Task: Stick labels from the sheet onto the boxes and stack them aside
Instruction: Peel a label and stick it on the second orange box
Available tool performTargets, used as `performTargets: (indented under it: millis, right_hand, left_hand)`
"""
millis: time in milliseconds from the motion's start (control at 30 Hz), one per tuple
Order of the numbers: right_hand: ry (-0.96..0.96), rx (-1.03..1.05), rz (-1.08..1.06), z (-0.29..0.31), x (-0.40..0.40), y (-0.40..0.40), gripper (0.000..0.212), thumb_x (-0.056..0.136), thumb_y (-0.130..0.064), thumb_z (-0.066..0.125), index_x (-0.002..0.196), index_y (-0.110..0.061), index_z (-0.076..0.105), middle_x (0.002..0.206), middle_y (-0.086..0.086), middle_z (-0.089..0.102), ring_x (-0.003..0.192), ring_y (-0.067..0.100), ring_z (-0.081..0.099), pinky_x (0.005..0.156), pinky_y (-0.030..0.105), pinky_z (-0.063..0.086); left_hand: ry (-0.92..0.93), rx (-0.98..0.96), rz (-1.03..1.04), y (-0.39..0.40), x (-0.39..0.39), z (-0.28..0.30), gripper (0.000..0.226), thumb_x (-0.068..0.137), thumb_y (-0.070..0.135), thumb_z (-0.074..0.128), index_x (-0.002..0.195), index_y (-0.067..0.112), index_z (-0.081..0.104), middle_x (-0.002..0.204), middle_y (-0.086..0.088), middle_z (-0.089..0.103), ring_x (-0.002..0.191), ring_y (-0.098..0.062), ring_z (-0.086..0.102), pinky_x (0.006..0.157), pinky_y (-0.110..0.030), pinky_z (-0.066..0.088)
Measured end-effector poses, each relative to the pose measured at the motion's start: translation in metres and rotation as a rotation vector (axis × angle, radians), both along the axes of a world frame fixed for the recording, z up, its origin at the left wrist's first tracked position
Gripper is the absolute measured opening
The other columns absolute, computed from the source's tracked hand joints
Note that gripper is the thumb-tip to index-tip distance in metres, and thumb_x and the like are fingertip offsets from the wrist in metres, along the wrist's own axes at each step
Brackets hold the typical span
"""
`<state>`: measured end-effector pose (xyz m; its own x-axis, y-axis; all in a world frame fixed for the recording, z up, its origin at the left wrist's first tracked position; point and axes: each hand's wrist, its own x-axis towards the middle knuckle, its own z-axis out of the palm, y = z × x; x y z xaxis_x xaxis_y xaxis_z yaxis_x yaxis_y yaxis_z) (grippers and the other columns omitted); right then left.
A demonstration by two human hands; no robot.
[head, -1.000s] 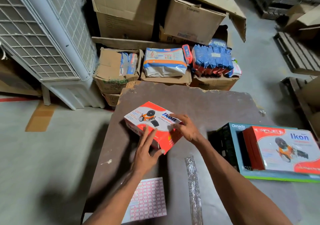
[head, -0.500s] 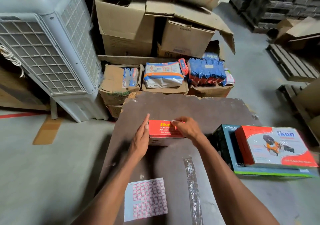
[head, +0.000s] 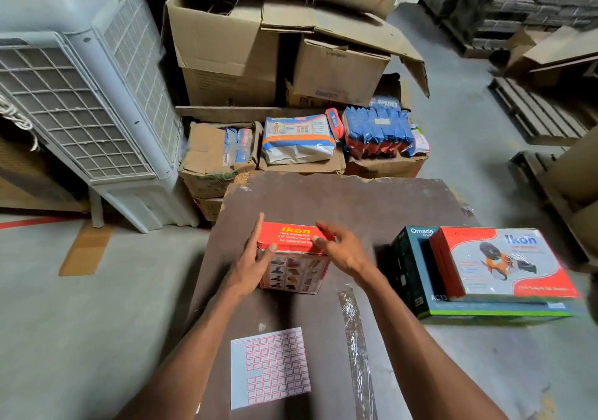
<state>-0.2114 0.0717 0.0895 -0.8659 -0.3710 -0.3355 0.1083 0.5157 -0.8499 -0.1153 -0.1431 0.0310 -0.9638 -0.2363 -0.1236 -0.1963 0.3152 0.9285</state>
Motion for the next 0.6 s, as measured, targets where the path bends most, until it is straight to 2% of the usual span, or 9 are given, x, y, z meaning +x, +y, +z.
performTargets:
  millis: [33,100,133,200,300,367,467,533,600]
  right_hand:
    - [0.032,0.002,-0.001,-0.003,0.002,0.002,0.053,0.098,-0.037,0.065,0.148,-0.026,0.053,0.151,0.004,0.052,0.13,0.015,0.049,0.105,0.031,0.04]
    - [0.089,0.009,0.018,-0.008,0.004,0.003,0.057,0.094,-0.05,0.066,0.147,-0.036,0.051,0.161,0.002,0.039,0.14,0.023,0.043,0.111,0.046,0.043]
    - [0.108,0.003,0.038,-0.009,0.006,0.005,0.059,0.092,-0.055,0.066,0.146,-0.041,0.051,0.164,-0.001,0.03,0.143,0.026,0.04,0.111,0.054,0.044]
    - [0.146,-0.018,0.091,-0.012,0.01,0.008,0.057,0.089,-0.058,0.069,0.143,-0.046,0.053,0.166,-0.008,0.022,0.146,0.027,0.033,0.108,0.061,0.045]
    - [0.238,0.023,0.121,-0.016,0.015,0.013,0.048,0.095,-0.044,0.067,0.142,-0.041,0.056,0.165,-0.007,0.026,0.149,0.027,0.031,0.106,0.061,0.048]
    - [0.256,0.032,0.123,-0.018,0.016,0.013,0.047,0.097,-0.044,0.064,0.143,-0.041,0.056,0.165,-0.006,0.027,0.148,0.027,0.033,0.105,0.061,0.048]
    - [0.261,0.028,0.118,-0.022,0.018,0.013,0.048,0.097,-0.045,0.064,0.144,-0.04,0.056,0.165,-0.006,0.028,0.147,0.026,0.034,0.105,0.06,0.05]
    - [0.273,0.017,0.112,-0.025,0.02,0.013,0.048,0.097,-0.044,0.065,0.144,-0.038,0.056,0.165,-0.005,0.028,0.147,0.026,0.035,0.104,0.058,0.05]
    - [0.285,0.016,0.107,-0.026,0.022,0.013,0.048,0.097,-0.043,0.065,0.144,-0.037,0.056,0.165,-0.005,0.027,0.147,0.025,0.034,0.107,0.057,0.049]
  left_hand:
    - [-0.005,-0.032,0.008,-0.001,0.001,-0.001,0.07,0.094,0.069,0.046,0.152,0.064,0.007,0.163,0.014,0.029,0.137,-0.017,0.046,0.108,-0.052,0.046]
    - [-0.021,-0.054,0.046,-0.004,0.001,-0.005,0.064,0.097,0.062,0.047,0.151,0.063,0.014,0.157,0.004,0.042,0.132,-0.02,0.054,0.106,-0.053,0.048]
    - [-0.021,-0.062,0.051,-0.006,0.001,-0.005,0.062,0.096,0.061,0.048,0.151,0.062,0.018,0.154,0.003,0.046,0.13,-0.021,0.056,0.104,-0.052,0.05]
    - [0.001,-0.105,0.04,-0.009,0.001,-0.006,0.059,0.096,0.061,0.05,0.15,0.06,0.025,0.151,0.004,0.047,0.129,-0.021,0.056,0.101,-0.051,0.053]
    - [0.089,-0.193,0.022,-0.014,0.002,-0.005,0.059,0.096,0.055,0.054,0.151,0.05,0.035,0.158,0.006,0.039,0.139,-0.011,0.044,0.105,-0.046,0.052]
    - [0.151,-0.219,0.004,-0.016,0.003,-0.004,0.059,0.096,0.048,0.057,0.152,0.045,0.038,0.164,0.01,0.03,0.145,-0.006,0.034,0.105,-0.042,0.052]
    - [0.205,-0.279,-0.069,-0.018,0.005,-0.005,0.055,0.1,0.033,0.058,0.15,0.048,0.041,0.165,0.016,0.025,0.15,-0.012,0.029,0.103,-0.047,0.054]
    - [0.222,-0.416,-0.107,-0.017,0.004,-0.007,0.056,0.101,0.02,0.06,0.148,0.046,0.046,0.164,0.015,0.029,0.152,-0.017,0.027,0.111,-0.051,0.046]
    - [0.223,-0.498,-0.11,-0.017,0.003,-0.009,0.054,0.1,0.017,0.061,0.146,0.043,0.05,0.161,0.015,0.036,0.152,-0.017,0.028,0.116,-0.053,0.04]
